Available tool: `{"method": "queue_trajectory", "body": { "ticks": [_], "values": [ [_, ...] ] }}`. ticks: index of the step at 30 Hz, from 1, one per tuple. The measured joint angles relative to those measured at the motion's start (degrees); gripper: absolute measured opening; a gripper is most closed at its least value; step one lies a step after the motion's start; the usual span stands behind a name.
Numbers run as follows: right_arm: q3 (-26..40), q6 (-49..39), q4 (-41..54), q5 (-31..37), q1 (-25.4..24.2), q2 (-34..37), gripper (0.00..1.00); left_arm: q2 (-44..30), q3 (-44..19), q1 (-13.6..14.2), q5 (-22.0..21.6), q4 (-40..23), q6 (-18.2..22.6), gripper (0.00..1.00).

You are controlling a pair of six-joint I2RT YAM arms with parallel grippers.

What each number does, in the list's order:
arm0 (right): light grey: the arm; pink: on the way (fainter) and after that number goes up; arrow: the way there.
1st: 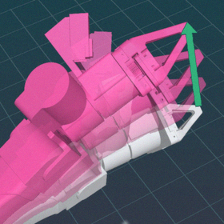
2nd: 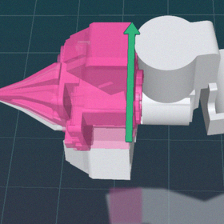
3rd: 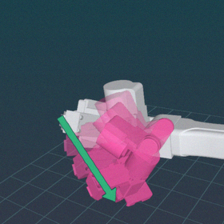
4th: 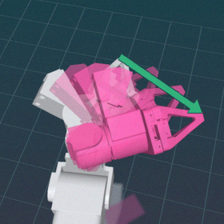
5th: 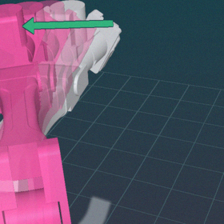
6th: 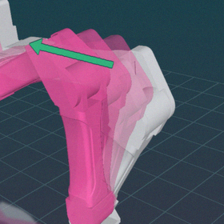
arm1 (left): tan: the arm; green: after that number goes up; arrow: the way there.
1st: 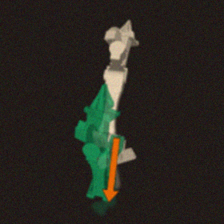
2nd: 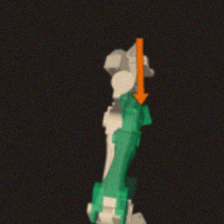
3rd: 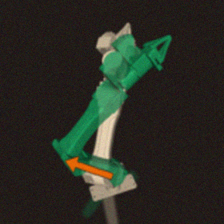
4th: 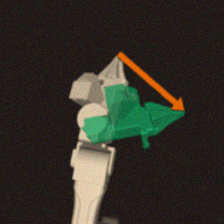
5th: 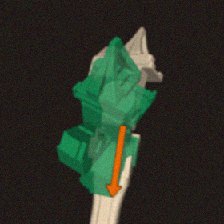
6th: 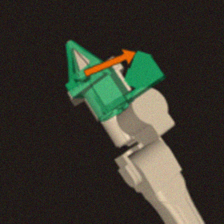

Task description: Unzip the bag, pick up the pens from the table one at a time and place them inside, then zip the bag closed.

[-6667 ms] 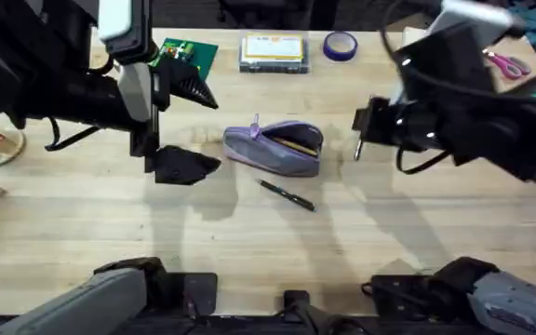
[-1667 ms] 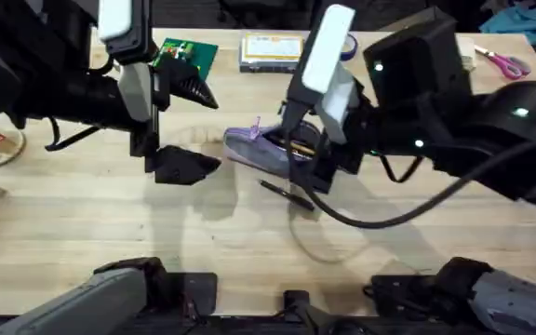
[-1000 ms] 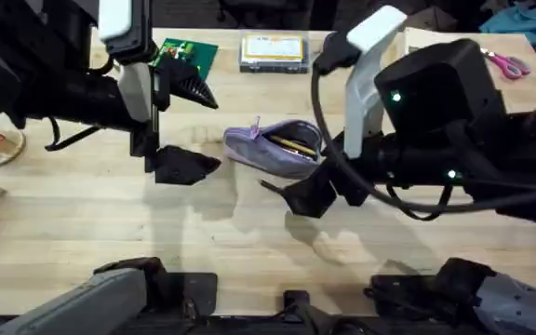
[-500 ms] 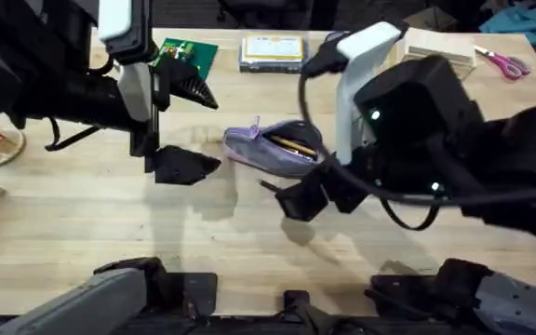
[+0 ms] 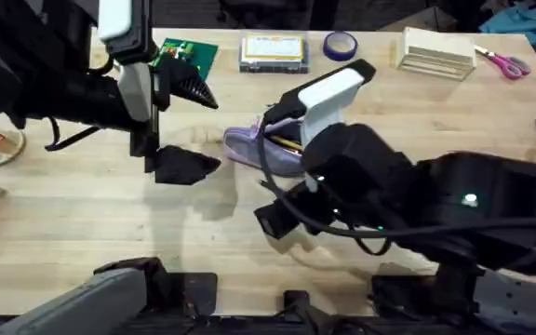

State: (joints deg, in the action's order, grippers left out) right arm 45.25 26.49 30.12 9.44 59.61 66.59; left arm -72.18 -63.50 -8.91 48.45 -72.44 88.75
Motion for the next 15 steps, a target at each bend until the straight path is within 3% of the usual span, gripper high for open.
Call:
{"method": "queue_trajectory", "body": {
  "ticks": [15],
  "values": [
    [0.00,3.66,-8.71,0.43,0.37,11.62,0.998,0.00,0.01,0.00,0.00,0.01,0.00,0.993]
  ]
}}
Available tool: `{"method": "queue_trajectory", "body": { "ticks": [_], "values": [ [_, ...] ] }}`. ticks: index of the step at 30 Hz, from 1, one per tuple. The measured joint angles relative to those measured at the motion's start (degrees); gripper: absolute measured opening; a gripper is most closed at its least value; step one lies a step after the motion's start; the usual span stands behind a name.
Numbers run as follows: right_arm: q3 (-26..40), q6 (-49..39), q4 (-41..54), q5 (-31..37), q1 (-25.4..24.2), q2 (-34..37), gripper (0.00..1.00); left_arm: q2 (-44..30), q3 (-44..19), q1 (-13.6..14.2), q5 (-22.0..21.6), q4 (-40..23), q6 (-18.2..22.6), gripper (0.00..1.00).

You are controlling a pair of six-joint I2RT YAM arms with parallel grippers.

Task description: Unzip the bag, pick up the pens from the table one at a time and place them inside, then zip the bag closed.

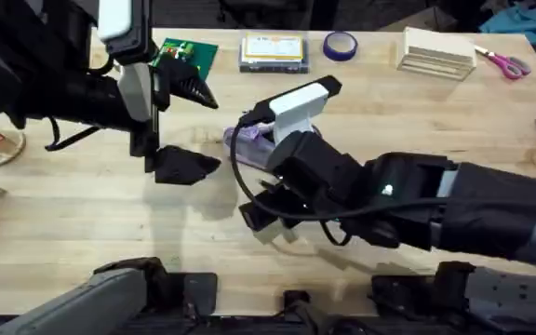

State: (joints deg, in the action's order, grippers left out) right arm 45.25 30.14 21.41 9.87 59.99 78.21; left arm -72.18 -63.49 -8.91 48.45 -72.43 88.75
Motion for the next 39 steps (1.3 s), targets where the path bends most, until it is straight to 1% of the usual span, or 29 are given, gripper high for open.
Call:
{"method": "queue_trajectory", "body": {
  "ticks": [4,9,11,13,15,16,18,24,28,29,36,39],
  "values": [
    [0.00,1.38,-0.53,0.02,0.00,2.14,0.998,0.00,-0.01,0.01,0.00,-0.01,0.00,0.993],
    [0.00,2.94,-1.72,0.13,0.00,7.09,0.998,0.00,-0.01,0.00,0.00,0.00,0.00,0.993],
    [0.02,3.12,-2.14,0.85,0.24,7.52,0.998,0.00,-0.01,0.00,0.00,0.01,0.00,0.993],
    [0.02,3.17,-2.27,1.27,0.28,7.74,0.968,0.00,0.00,0.00,0.00,-0.01,0.00,0.993],
    [0.02,3.33,-2.14,1.84,0.26,7.79,0.898,0.00,-0.01,0.02,0.00,-0.01,0.00,0.994],
    [0.00,3.28,-2.24,2.03,0.26,7.83,0.846,0.00,0.00,0.00,0.00,0.01,0.00,0.993],
    [0.00,3.35,-2.80,2.71,0.13,8.33,0.679,0.00,0.01,0.02,0.00,-0.01,0.00,0.993],
    [0.00,3.37,-3.28,3.19,-0.04,8.71,0.288,0.00,0.01,-0.02,0.00,-0.01,0.00,0.993],
    [0.02,3.42,-3.44,3.19,-0.11,8.79,0.065,-0.02,0.01,-0.02,0.00,0.01,0.00,0.992],
    [0.02,3.53,-3.57,3.21,-0.11,8.79,0.042,0.00,0.01,-0.02,0.00,0.01,0.00,0.993],
    [0.02,3.29,-3.57,3.19,-0.11,8.64,0.034,0.00,-0.01,-0.02,0.00,-0.01,0.00,0.993],
    [0.00,2.37,-2.92,2.06,-0.11,7.94,0.032,0.00,-0.01,-0.02,0.00,-0.01,0.00,0.993]
  ]
}}
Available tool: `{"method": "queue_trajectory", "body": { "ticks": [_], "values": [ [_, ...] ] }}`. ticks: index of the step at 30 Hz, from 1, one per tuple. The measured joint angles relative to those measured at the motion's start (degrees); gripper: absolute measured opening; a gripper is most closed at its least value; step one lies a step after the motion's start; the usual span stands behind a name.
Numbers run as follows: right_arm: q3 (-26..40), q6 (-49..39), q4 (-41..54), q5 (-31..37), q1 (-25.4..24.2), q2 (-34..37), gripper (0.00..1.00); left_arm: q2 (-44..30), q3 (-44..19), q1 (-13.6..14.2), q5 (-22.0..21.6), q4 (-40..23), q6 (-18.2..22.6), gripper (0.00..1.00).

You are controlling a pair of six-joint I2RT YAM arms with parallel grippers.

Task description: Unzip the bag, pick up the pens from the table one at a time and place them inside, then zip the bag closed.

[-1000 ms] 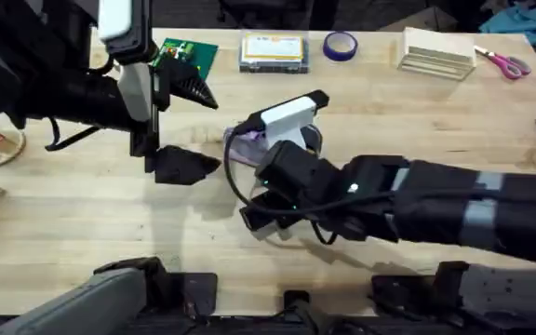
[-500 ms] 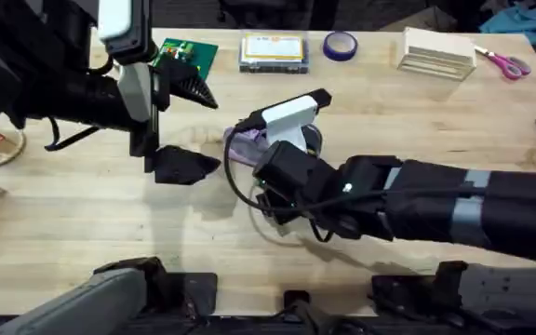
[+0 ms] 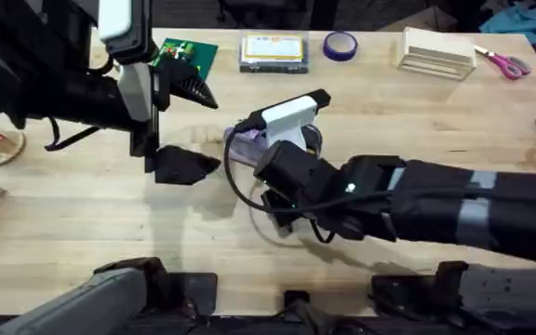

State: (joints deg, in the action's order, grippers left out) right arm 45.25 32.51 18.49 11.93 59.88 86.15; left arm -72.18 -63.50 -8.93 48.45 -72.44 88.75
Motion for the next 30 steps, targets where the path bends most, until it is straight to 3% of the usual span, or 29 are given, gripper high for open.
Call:
{"method": "queue_trajectory", "body": {
  "ticks": [18,22,30],
  "values": [
    [0.00,-8.22,3.44,-1.08,0.00,-21.52,0.032,0.00,0.00,0.00,0.00,0.00,0.00,0.993],
    [0.00,-16.81,3.44,1.36,0.00,-24.60,0.032,0.00,0.00,0.00,0.00,0.00,0.00,0.993],
    [0.00,-42.65,3.44,8.48,-0.36,-25.66,0.032,0.00,0.00,0.00,0.00,0.00,0.00,0.993]
  ]
}}
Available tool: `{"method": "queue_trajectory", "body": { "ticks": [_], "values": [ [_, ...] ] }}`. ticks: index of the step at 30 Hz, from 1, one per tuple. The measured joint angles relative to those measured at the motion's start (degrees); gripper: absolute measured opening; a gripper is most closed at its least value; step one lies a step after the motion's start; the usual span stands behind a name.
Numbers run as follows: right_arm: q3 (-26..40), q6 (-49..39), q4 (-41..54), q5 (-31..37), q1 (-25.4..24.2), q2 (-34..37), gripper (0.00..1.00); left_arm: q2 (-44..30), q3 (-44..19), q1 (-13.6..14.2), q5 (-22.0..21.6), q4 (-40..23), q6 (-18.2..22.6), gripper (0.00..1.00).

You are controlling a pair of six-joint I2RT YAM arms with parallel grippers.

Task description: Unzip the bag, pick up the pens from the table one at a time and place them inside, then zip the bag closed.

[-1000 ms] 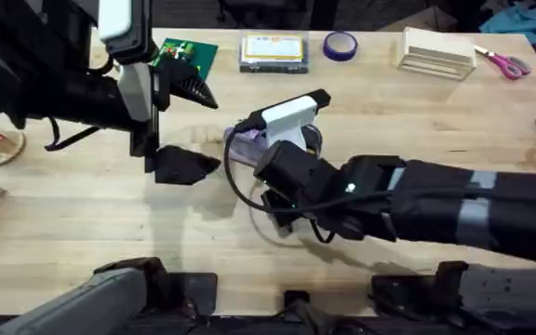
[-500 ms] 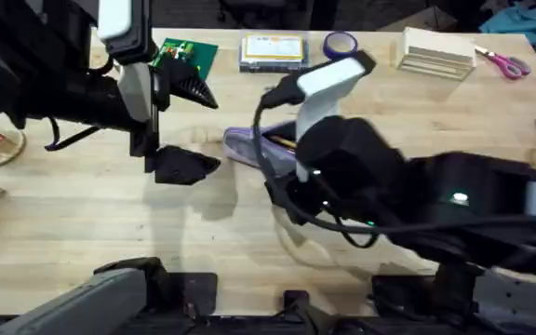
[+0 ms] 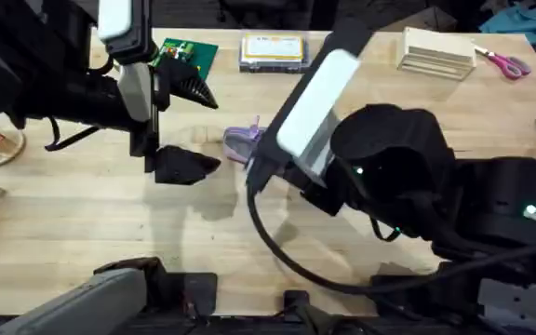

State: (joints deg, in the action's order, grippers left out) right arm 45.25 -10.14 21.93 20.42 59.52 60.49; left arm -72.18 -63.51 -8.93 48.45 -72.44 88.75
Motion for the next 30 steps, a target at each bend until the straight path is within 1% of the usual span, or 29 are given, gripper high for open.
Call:
{"method": "queue_trajectory", "body": {
  "ticks": [2,5,6,8,9,18,27,30],
  "values": [
    [0.00,-4.62,0.00,0.80,-0.98,0.02,0.032,0.00,0.01,0.00,0.00,0.01,0.00,0.993],
    [0.00,-10.51,-0.04,1.44,-3.99,0.67,0.032,0.00,0.01,0.00,0.00,0.01,0.00,0.993],
    [0.00,-19.42,-0.04,0.47,-8.75,1.99,0.032,0.00,0.02,0.00,0.00,0.00,0.00,0.993],
    [0.00,-22.90,-0.04,-0.52,-9.85,1.99,0.032,0.00,0.00,0.00,0.00,0.00,0.00,0.993],
    [0.00,-26.79,-0.07,-1.31,-11.06,2.35,0.032,0.00,0.00,0.00,0.00,0.00,0.00,0.993],
    [0.00,-30.62,0.09,-2.20,-11.73,5.82,0.032,0.00,0.02,0.00,0.00,0.00,0.00,0.993],
    [0.00,-32.12,-0.19,-2.26,-11.73,11.27,0.032,0.00,0.02,0.00,0.00,0.00,0.00,0.993],
    [0.00,-32.34,-1.92,-2.24,-11.75,12.97,0.032,0.00,0.00,0.00,0.00,0.00,0.00,0.993]
  ]
}}
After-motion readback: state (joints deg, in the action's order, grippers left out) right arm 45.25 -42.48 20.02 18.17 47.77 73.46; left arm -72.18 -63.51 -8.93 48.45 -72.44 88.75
